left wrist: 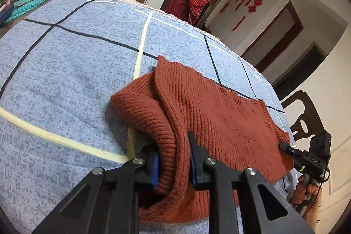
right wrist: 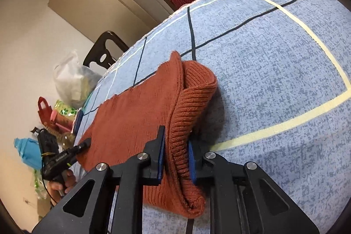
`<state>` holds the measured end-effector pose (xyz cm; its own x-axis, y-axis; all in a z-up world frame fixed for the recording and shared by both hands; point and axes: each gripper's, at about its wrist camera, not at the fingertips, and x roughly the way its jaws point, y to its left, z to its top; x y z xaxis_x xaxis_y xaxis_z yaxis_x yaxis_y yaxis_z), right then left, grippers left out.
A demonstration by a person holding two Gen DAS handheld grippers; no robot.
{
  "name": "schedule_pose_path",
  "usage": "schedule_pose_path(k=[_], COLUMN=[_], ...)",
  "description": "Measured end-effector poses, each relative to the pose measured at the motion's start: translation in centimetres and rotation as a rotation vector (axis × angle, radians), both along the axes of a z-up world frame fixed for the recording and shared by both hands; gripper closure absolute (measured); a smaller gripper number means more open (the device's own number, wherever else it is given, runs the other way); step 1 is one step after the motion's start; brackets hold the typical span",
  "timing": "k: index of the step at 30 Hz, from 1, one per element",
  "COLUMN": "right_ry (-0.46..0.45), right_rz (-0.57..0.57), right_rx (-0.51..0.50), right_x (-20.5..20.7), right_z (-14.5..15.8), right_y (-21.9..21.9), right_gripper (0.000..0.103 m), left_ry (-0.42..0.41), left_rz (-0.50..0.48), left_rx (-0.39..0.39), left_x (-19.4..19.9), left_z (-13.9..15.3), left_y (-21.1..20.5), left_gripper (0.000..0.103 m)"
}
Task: Fold small clothes
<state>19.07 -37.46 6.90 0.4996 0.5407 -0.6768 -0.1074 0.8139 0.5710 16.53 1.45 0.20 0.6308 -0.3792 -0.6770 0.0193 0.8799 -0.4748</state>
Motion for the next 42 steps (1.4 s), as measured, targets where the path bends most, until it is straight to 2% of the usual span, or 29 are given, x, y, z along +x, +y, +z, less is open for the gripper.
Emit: schedule_pose_path(k=[4,9,16,18,20,24,27,34,38,42], right_ry=[-0.008,-0.099,-0.199,-0.197,-0.164,0.013,0.054,0.066,0.054,-0.070], right_rz=[0.001,0.019,0.059,0.065,0.061,-0.004,-0.035,-0.040,-0.069,-0.086], right_rx=[0.020,0.068,0.096,0.101,0.083,0.058,0.051,-0.031,-0.057,-0.143], right_x=[0.2,-1.0,-5.8,-7.6,-8.7,-9.0,-9.1,-9.5,-10.5,-12.0], right_z=[0.9,4.9,9.8,9.6,8.2,2.5,0.8,0.8,1.6,4.8], right_y=[0.1,0.2,0.7,0.4,0.1,-1.6,-2.6,-2.1,-3.0,-2.9], right_gripper=[0.089,0.090,0.090,0.090,0.090,0.090,0.090,0.083,0.083,0.083], left_ry=[-0.039,-0.149,-0.247,-0.247,-0.207,-0.042,-0.007,0.003,-0.024,-0.106], left_rz=[-0.018,-0.054,-0.105,-0.114,-0.121,-0.087,-0.063,-0.052,-0.008,0.041], left_rx=[0.010,-0.011,-0.039,-0.049,-0.031,-0.010,-0.044,-0.002,0.036,0.102], left_x=[-0.2,-1.6,-7.0,-9.0,-10.1,-9.6,-9.9,-11.0,-12.3,-13.0], left_z=[1.9,6.2,10.1,9.6,7.6,2.1,0.6,0.7,2.1,5.0], left_y=[-0.5,-0.7,-0.6,-0.5,-0.5,-0.1,0.8,0.7,1.9,2.0], left_gripper=[0.083,0.084,0.084,0.084,0.084,0.084,0.083,0.078,0.077,0.077])
